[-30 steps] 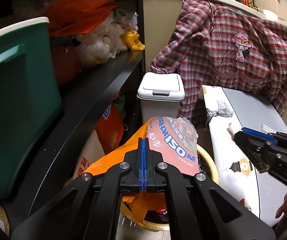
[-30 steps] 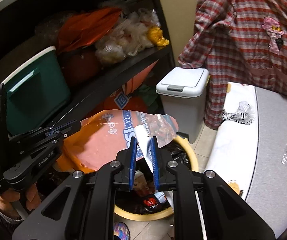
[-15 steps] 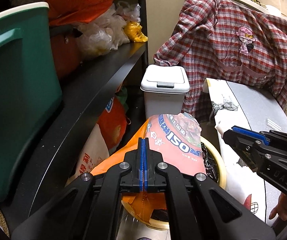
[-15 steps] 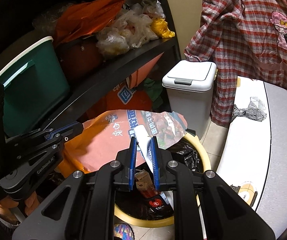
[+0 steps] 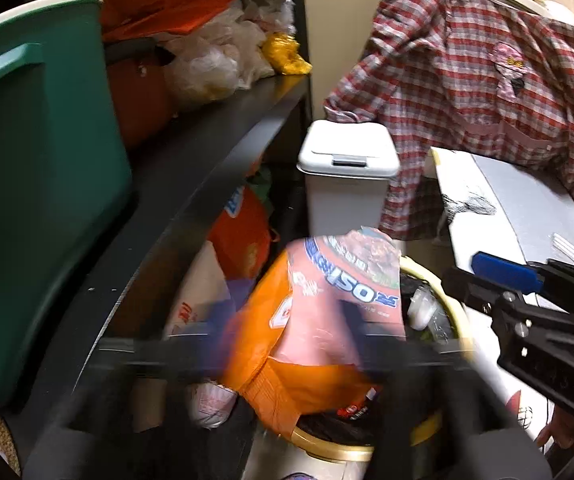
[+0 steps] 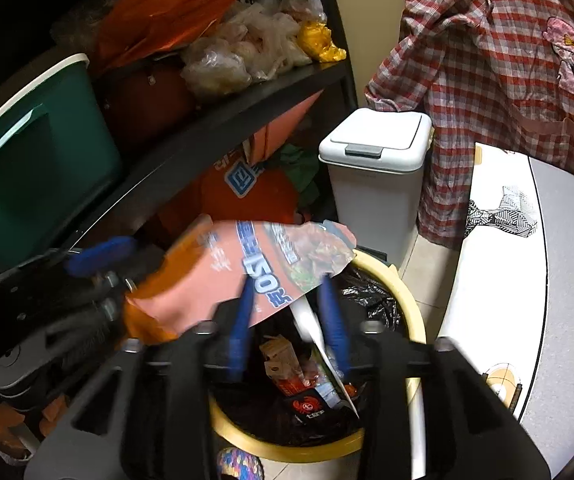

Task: Collect trash
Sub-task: 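Open the left tool over the bin while the right tool releases the white tube, then move both tools back over the wrapped white straws on the table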

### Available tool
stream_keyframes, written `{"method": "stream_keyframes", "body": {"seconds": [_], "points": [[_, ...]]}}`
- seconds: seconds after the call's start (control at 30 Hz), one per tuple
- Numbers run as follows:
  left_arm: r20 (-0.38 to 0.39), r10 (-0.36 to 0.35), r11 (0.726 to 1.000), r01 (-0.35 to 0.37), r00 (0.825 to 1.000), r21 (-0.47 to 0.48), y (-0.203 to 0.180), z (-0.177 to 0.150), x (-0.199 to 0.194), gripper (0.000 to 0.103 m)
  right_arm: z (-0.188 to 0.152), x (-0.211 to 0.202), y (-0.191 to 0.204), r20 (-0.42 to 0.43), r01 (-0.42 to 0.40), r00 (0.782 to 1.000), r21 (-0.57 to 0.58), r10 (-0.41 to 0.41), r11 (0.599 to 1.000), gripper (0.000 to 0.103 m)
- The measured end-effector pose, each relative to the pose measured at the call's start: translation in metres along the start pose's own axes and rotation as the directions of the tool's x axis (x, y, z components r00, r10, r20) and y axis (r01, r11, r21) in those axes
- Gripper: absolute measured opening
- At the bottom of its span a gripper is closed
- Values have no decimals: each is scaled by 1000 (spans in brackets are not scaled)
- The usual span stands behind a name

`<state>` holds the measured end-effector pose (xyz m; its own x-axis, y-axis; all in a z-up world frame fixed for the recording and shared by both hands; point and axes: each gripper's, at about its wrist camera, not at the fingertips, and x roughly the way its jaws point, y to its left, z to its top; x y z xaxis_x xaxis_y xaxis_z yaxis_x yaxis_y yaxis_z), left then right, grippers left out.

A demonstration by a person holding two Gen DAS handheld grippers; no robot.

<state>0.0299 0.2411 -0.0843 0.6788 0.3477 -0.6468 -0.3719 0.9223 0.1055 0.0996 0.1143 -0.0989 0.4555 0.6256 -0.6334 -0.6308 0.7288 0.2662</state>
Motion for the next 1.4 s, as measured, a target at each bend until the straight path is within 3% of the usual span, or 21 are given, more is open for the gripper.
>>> {"method": "stream_keyframes", "body": {"seconds": [0.07,0.5,0.87,1.03,1.23,1.4], "points": [[38,19,1000,-19,999,2,1,2,-6,82,0,-1,-1,11,8,1000,3,-8,1000,48],[38,10,1000,-10,999,-7,-6,6,-7,85,-4,-18,-15,9,53,999,48,-53,997,58],[99,-2,999,7,995,-45,-25,14,-17,89,-12,-93,-52,80,156,984,66,-162,985,64],[117,-56,994,66,992,-85,-44,21,-18,89,-23,-134,-85,102,238,963,104,-249,966,67],[163,-132,990,137,978,-20,-102,26,-23,89,-42,-179,-131,113,344,924,172,-365,923,68],[173,-199,980,195,965,37,-149,27,-26,89,-65,-210,-176,117,428,878,245,-465,870,68]]}}
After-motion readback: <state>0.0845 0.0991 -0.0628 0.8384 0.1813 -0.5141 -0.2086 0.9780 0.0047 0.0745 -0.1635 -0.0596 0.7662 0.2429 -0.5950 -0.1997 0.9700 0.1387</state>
